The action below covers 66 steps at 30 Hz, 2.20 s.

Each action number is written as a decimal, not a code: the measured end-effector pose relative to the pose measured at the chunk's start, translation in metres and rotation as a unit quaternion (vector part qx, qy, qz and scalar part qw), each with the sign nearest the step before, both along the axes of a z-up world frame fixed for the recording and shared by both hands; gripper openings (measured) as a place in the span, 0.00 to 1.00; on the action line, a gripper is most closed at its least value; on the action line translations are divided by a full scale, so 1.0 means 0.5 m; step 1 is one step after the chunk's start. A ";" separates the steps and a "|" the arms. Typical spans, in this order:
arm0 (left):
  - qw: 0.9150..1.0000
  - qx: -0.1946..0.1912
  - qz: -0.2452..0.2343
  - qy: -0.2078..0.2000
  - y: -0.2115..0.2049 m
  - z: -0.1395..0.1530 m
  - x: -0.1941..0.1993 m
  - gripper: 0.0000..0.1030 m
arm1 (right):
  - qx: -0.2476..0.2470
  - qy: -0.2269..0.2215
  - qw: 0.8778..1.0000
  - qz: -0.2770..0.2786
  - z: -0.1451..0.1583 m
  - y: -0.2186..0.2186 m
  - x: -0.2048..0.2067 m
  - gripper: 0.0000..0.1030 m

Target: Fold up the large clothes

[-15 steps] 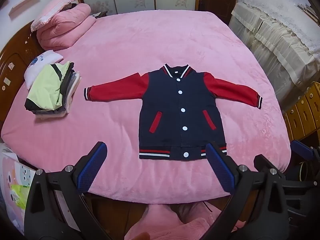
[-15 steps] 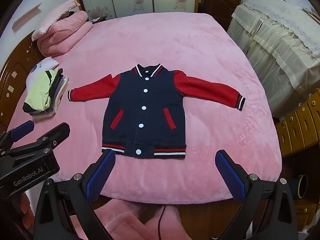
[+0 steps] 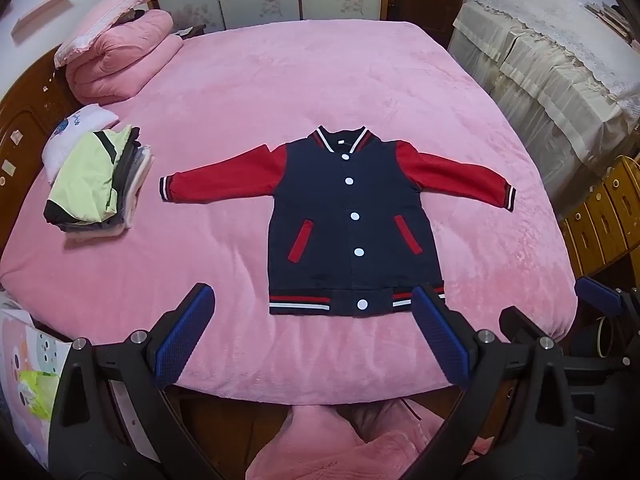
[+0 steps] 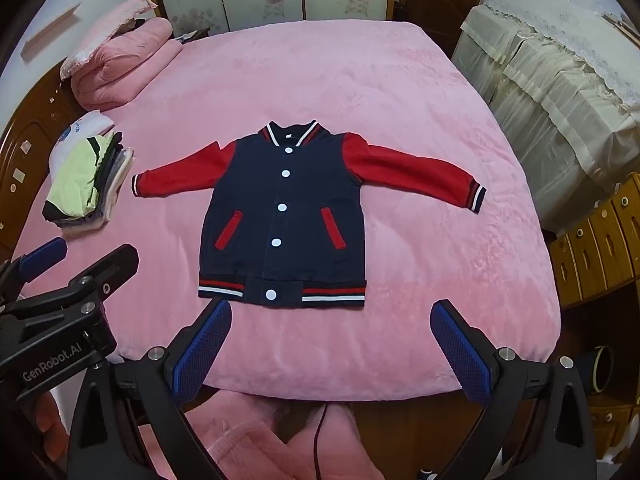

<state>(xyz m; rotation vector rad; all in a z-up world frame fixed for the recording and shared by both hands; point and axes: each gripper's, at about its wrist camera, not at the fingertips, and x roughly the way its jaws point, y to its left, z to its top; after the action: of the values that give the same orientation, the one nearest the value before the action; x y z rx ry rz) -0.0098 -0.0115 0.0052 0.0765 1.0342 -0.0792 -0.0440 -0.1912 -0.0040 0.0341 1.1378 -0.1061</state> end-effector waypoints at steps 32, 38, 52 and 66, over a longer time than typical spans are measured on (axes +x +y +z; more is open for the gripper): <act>1.000 0.003 0.015 -0.006 0.010 0.007 -0.010 0.96 | -0.002 -0.006 1.000 0.002 0.013 -0.012 0.009 0.98; 1.000 0.008 0.019 -0.008 0.004 0.006 -0.011 0.96 | -0.002 -0.006 1.000 0.000 0.014 -0.021 0.009 0.97; 0.998 0.021 0.058 -0.021 -0.042 0.016 0.010 0.95 | -0.004 -0.036 0.999 0.023 0.040 -0.085 0.059 0.97; 0.989 0.045 0.141 -0.007 -0.020 0.007 0.049 0.94 | -0.004 -0.034 0.997 0.067 0.029 -0.120 0.193 0.90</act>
<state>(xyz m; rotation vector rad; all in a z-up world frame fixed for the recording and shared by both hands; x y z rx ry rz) 0.0145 -0.0217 0.0089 0.0121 1.0244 0.2252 0.0526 -0.2512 0.0104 -0.0459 1.0684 0.0095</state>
